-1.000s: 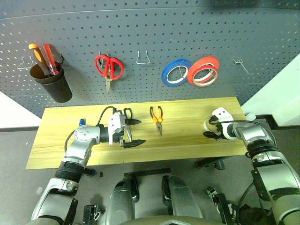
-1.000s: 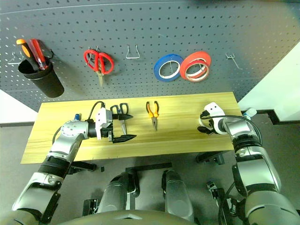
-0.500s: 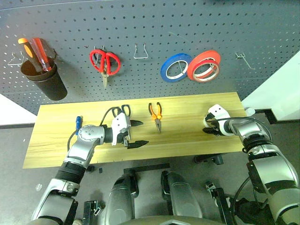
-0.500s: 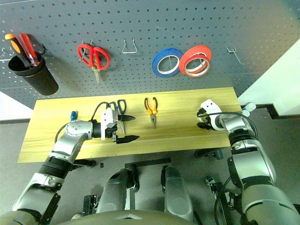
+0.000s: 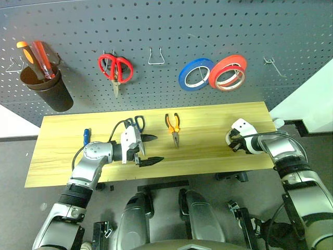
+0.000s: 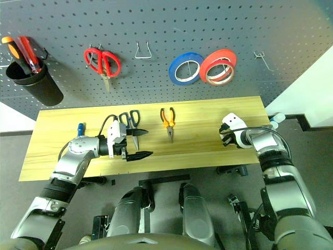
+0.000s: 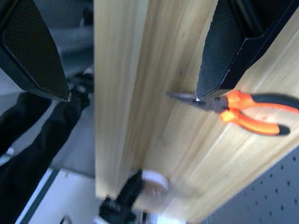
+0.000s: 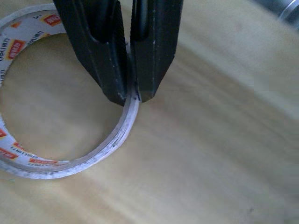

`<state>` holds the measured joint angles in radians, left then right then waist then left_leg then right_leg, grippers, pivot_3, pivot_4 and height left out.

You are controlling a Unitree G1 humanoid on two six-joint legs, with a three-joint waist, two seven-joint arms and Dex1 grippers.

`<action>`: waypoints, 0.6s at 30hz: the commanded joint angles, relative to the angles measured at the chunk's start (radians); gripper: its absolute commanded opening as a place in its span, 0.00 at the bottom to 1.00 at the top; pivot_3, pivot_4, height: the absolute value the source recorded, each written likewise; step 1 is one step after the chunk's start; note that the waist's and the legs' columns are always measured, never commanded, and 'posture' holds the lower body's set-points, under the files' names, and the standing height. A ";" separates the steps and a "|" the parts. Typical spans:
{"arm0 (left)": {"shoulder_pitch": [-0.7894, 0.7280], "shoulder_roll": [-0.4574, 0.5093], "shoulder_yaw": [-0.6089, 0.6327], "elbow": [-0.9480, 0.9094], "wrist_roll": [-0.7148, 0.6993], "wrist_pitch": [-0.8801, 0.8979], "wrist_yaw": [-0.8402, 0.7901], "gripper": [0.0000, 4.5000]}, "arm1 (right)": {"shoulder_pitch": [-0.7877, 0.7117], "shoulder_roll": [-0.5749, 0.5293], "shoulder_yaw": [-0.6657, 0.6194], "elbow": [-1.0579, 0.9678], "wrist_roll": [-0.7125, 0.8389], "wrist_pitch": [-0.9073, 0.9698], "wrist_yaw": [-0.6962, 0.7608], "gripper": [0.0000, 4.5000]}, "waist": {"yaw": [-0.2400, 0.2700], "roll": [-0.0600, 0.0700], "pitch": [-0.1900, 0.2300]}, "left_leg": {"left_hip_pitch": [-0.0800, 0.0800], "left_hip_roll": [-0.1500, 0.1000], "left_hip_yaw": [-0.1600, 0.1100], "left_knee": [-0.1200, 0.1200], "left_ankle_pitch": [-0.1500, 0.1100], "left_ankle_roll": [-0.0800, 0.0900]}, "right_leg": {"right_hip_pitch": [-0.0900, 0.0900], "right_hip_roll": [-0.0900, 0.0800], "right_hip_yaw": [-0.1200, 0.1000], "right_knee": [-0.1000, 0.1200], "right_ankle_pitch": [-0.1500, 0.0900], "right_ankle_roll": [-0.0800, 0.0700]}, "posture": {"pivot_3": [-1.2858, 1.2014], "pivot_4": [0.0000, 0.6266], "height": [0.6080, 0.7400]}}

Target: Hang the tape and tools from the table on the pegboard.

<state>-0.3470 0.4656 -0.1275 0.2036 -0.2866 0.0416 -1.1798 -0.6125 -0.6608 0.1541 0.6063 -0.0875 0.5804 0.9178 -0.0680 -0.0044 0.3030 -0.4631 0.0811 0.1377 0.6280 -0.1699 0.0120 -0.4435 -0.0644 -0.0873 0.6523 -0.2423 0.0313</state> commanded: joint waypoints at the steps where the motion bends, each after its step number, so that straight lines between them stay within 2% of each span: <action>1: 0.023 0.028 0.046 -0.048 -0.046 -0.024 -0.028 1.00 | 0.068 -0.027 -0.111 -0.264 0.087 0.144 -0.017 0.01 | -0.001 0.000 0.000 | 0.000 0.000 0.000 0.000 0.000 0.000 | 0.000 0.000 0.000 0.000 0.000 0.000 | 0.46 0.47 0.92; 3: 0.030 0.046 0.060 -0.051 -0.054 -0.025 -0.041 1.00 | 0.115 -0.027 -0.171 -0.395 0.129 0.209 -0.040 0.01 | -0.004 0.000 0.000 | 0.000 0.000 0.000 0.001 0.000 -0.001 | 0.000 0.000 0.000 0.000 0.000 0.000 | 0.45 0.44 0.92; 6: 0.044 0.078 0.088 -0.076 -0.082 -0.012 -0.059 1.00 | 0.204 -0.011 -0.292 -0.589 0.193 0.187 -0.091 0.01 | -0.003 0.000 0.000 | 0.000 0.000 0.000 0.001 -0.002 -0.003 | 0.000 0.000 0.000 -0.001 -0.002 -0.003 | 0.44 0.43 0.92; 12: 0.045 0.095 0.140 -0.127 -0.202 0.062 -0.114 1.00 | 0.297 0.104 -0.518 -0.898 0.365 0.232 -0.208 0.01 | -0.011 0.000 -0.001 | -0.004 0.000 0.000 0.000 -0.002 -0.003 | -0.001 0.000 -0.001 -0.005 -0.002 -0.003 | 0.42 0.41 0.92; 18: -0.001 0.106 0.165 -0.169 -0.258 0.110 -0.131 1.00 | 0.314 0.130 -0.583 -1.026 0.468 0.174 -0.245 0.01 | -0.032 -0.001 -0.002 | -0.008 0.000 -0.001 0.001 -0.002 -0.002 | -0.004 0.001 -0.002 -0.005 0.000 0.000 | 0.41 0.36 0.92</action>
<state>-0.3313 0.5656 0.0173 0.0741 -0.5161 0.1467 -1.3050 -0.3038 -0.5279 -0.3982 -0.3761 0.3448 0.7783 0.6826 -0.0996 -0.0054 0.3009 -0.4708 0.0806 0.1368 0.6292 -0.1717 0.0095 -0.4476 -0.0637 -0.0901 0.6479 -0.2418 0.0318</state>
